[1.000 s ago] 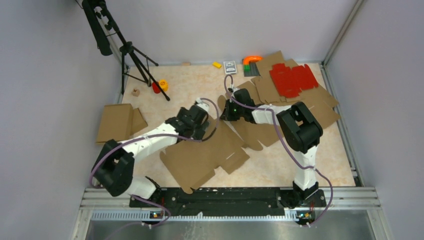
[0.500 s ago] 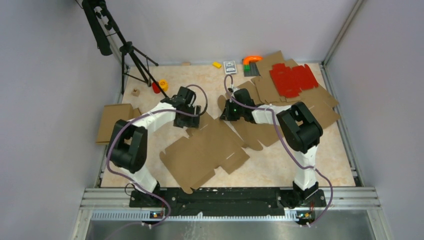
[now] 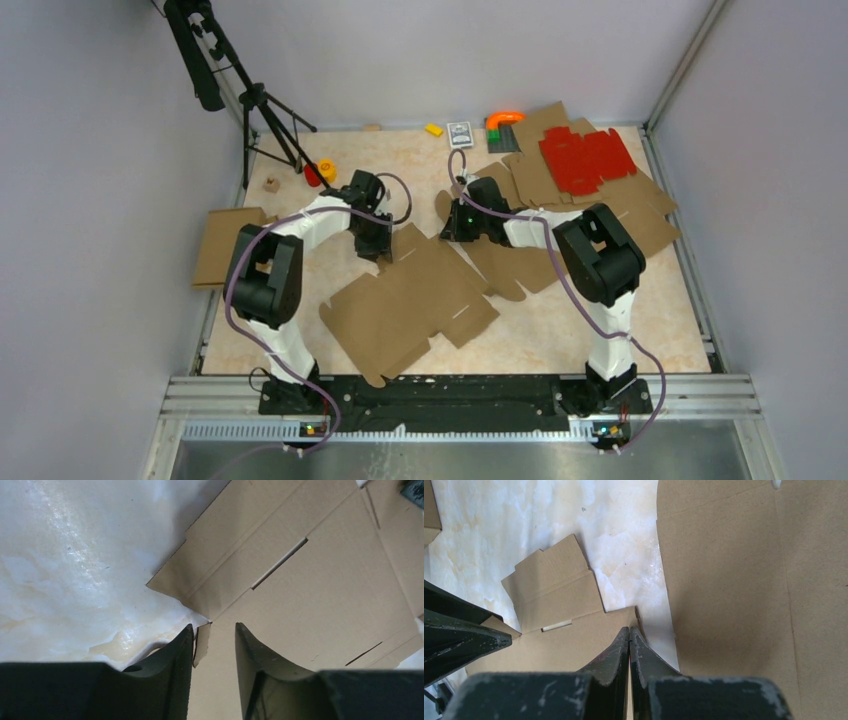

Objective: Fold the paper box

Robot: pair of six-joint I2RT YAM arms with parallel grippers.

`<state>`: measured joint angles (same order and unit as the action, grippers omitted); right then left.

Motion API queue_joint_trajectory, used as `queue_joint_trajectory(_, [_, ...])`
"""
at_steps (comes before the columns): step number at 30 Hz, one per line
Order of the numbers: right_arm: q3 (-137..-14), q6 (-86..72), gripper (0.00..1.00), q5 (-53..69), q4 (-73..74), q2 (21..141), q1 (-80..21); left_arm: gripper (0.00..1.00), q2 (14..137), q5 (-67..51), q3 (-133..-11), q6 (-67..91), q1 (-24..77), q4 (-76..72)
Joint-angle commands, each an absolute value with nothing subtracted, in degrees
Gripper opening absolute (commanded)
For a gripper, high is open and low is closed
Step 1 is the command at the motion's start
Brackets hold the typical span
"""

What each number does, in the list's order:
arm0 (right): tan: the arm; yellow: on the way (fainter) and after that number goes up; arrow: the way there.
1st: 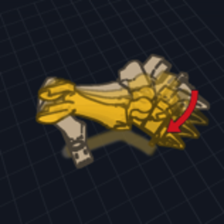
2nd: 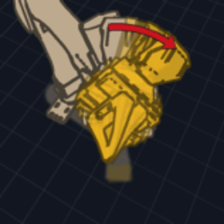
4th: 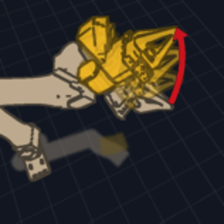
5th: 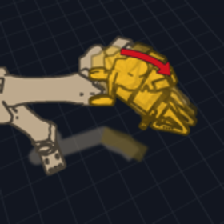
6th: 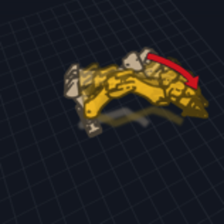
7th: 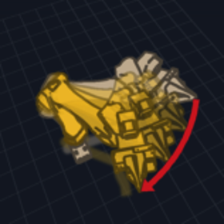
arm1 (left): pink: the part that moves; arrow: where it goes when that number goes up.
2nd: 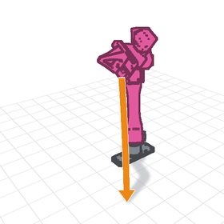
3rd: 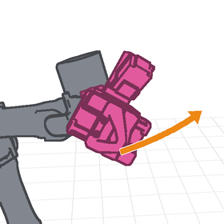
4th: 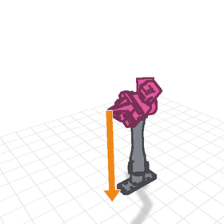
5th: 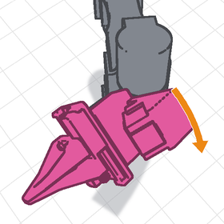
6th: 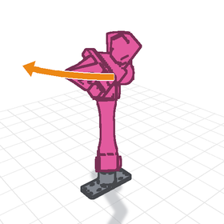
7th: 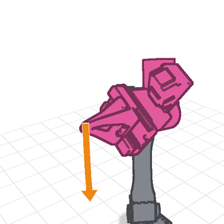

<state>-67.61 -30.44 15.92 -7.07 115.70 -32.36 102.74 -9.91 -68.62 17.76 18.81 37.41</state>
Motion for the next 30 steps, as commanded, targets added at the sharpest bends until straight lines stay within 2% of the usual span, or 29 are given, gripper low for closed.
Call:
queue_joint_trajectory(1, [-67.9, -28.6, 0.0, 14.2, -2.3, 118.1, -32.2, 0.33, 103.8, -10.4, -70.7, 16.6, 18.7, 39.1])
queue_joint_trajectory(5, [-67.8, -28.6, 0.0, 14.2, -2.3, 118.1, -32.2, 0.27, 104.4, -5.9, -71.3, 16.5, 18.7, 40.6])
queue_joint_trajectory(10, [-67.8, -28.5, 0.0, 14.2, -2.4, 118.1, -32.2, 0.0, 104.2, -5.1, -71.4, 15.0, 18.8, 40.8])
queue_joint_trajectory(13, [-67.8, -28.6, 0.0, 14.2, -2.3, 118.1, -32.2, 0.0, 103.1, -5.2, -70.6, 13.7, 19.9, 40.6])
queue_joint_trajectory(19, [-67.9, -28.6, 0.0, 14.1, -2.0, 118.2, -32.2, 0.0, 94.7, 6.1, -62.5, 8.5, 29.5, 34.8])
queue_joint_trajectory(22, [-67.9, -28.5, 0.0, 14.1, -2.2, 118.2, -32.2, 0.0, 91.5, 9.1, -57.0, 0.9, 35.2, 31.8])
queue_joint_trajectory(30, [-67.9, -28.6, 0.0, 14.0, -2.2, 118.3, -32.2, 0.0, 93.3, 18.8, -55.0, -4.2, 45.1, 32.5])
